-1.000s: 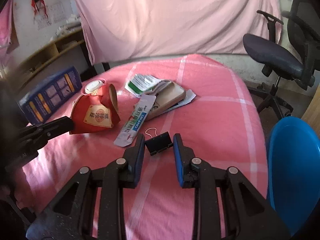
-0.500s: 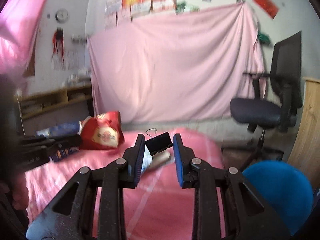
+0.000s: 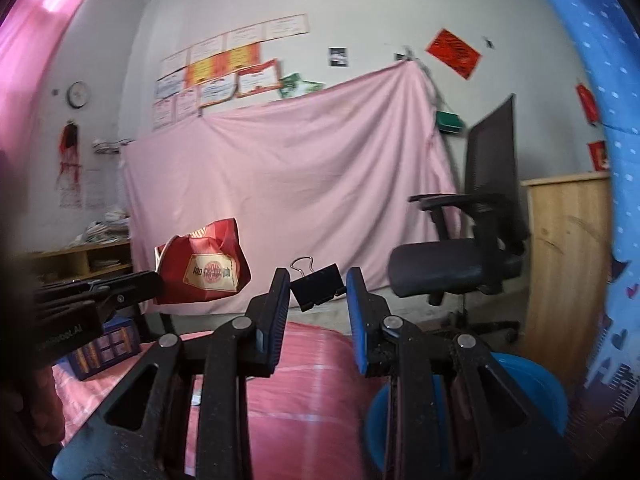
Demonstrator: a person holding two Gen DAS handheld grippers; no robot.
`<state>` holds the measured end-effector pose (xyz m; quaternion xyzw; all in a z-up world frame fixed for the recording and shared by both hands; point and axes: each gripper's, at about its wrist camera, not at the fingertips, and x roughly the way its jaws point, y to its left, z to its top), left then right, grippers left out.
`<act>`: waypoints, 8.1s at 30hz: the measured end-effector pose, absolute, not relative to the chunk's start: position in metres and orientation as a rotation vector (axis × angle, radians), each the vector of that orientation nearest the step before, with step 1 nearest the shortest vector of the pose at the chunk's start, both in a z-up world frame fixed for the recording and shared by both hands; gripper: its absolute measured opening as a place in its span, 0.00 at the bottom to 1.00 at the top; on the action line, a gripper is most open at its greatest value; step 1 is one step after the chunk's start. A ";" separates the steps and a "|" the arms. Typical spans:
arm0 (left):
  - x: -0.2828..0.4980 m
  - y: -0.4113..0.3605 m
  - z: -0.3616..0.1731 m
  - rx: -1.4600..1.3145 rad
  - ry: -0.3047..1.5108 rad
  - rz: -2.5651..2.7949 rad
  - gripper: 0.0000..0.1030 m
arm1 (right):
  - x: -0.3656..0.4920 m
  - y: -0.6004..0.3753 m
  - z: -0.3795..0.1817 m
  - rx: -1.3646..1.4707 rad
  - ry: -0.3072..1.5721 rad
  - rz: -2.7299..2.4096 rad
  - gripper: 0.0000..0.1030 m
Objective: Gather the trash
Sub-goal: 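Carry the red cups and binder clip in both tools over the basin, then open both tools to drop the cups and clip into the basin, then move both open tools back over the bed toward the remaining trash, then grasp the white toothpaste tube with the right tool while the left tool grasps the orange battery, then carry the battery and toothpaste tube in both tools over the basin, then open both tools to drop the battery and tube into the basin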
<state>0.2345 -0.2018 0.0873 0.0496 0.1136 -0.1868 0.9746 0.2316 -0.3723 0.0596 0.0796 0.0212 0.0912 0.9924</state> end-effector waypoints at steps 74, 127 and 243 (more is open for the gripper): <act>0.316 -0.249 0.052 -0.082 0.483 -0.421 0.44 | 0.272 -0.471 0.019 0.359 0.317 -0.083 0.93; 0.257 -0.015 0.006 -0.087 0.363 0.129 0.98 | 0.336 -0.226 0.004 -0.101 0.466 0.288 1.00; 0.298 -0.355 0.027 0.089 0.567 -0.693 0.07 | 0.257 -0.511 -0.008 0.406 0.464 -0.120 0.34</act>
